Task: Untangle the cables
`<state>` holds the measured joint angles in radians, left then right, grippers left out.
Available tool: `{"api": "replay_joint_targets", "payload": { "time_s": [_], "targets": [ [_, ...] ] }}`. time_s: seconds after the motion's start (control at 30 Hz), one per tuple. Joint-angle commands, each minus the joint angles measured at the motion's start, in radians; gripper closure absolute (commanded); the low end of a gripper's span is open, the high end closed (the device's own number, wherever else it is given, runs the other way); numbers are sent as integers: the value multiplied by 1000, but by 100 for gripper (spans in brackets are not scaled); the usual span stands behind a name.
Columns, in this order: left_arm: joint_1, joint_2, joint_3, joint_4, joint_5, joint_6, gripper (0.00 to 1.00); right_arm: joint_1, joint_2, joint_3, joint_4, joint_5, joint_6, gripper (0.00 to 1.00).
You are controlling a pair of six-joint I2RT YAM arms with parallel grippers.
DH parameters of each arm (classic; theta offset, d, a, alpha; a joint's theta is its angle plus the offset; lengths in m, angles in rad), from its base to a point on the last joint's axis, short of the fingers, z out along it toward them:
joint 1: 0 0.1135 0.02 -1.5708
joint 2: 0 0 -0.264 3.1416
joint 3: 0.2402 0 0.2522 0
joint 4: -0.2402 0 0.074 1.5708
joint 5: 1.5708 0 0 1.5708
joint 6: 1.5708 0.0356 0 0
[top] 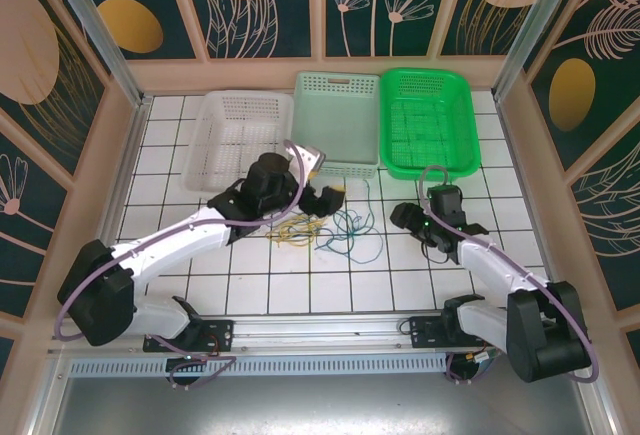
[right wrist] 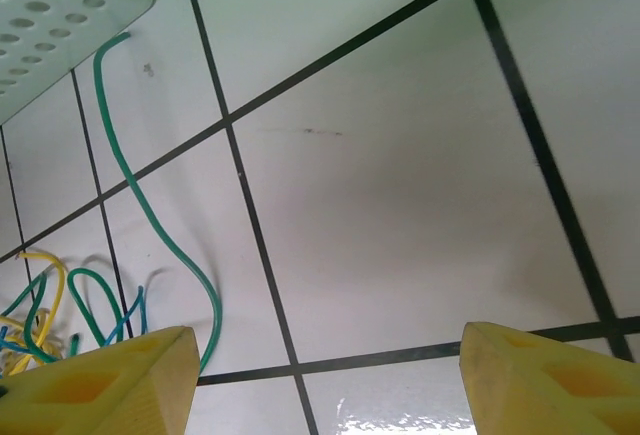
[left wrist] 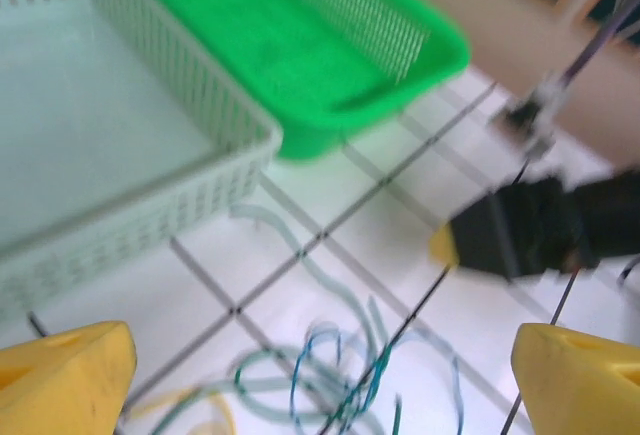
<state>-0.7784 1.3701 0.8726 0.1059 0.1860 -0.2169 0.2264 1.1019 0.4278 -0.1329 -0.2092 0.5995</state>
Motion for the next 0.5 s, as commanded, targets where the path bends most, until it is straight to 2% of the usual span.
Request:
{"api": "replay_joint_targets", "payload": {
  "time_s": [0.0, 0.2, 0.47],
  "targets": [
    [-13, 21, -66, -75, 49, 101, 8, -10, -16, 41, -30, -4, -43, 30],
    [-36, 146, -26, -112, 61, 177, 21, 22, 39, 66, 39, -38, -82, 31],
    [-64, 227, 50, -109, 106, 216, 25, 134, 253, 201, 67, 51, -128, 32]
  ]
}}
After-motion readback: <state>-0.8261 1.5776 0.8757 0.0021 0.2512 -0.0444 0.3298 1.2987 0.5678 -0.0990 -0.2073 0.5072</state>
